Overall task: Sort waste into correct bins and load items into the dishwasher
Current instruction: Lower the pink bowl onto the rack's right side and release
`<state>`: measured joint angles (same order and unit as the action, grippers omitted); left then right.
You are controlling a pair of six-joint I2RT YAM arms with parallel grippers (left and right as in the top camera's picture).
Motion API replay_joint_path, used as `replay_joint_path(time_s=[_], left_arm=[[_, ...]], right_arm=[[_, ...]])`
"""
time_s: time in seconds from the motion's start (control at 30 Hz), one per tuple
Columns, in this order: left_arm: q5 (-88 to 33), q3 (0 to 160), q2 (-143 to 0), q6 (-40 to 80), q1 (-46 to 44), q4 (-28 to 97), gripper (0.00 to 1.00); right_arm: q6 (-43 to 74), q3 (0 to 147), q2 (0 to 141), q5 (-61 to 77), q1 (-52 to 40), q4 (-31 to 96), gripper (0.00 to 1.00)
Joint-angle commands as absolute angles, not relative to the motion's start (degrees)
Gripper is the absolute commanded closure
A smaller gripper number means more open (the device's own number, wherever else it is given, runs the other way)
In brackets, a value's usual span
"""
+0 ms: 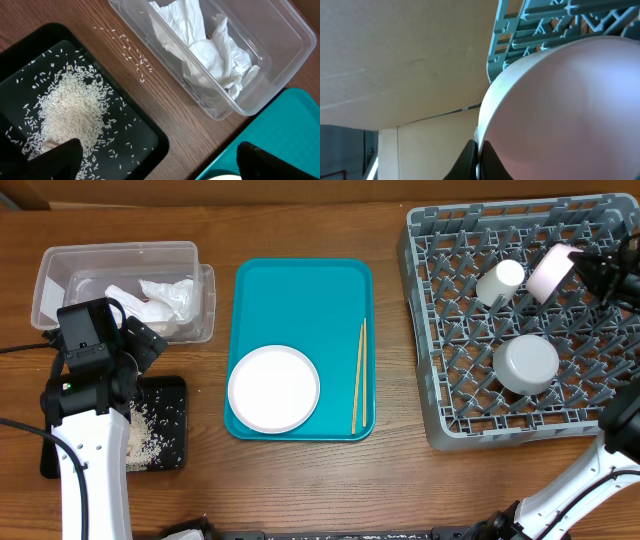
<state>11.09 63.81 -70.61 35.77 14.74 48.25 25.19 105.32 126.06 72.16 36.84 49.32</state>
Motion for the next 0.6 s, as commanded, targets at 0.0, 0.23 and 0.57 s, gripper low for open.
replay_joint_path(time_s=[0.0,0.23,0.57], left_arm=[[10.9,64.7,-70.1,34.7,14.9,48.2,0.0],[10.9,64.7,-70.1,34.7,14.9,48.2,0.0],[10.9,64.7,-70.1,34.7,14.9,48.2,0.0]], right_arm=[[25.1,105.1,126.3,67.4,37.1,52.0,0.96],[22.4,105.1,118.9,46.4,39.3,61.2,0.84],[22.3,105.1,106.3,32.0,39.8,70.0,0.39]])
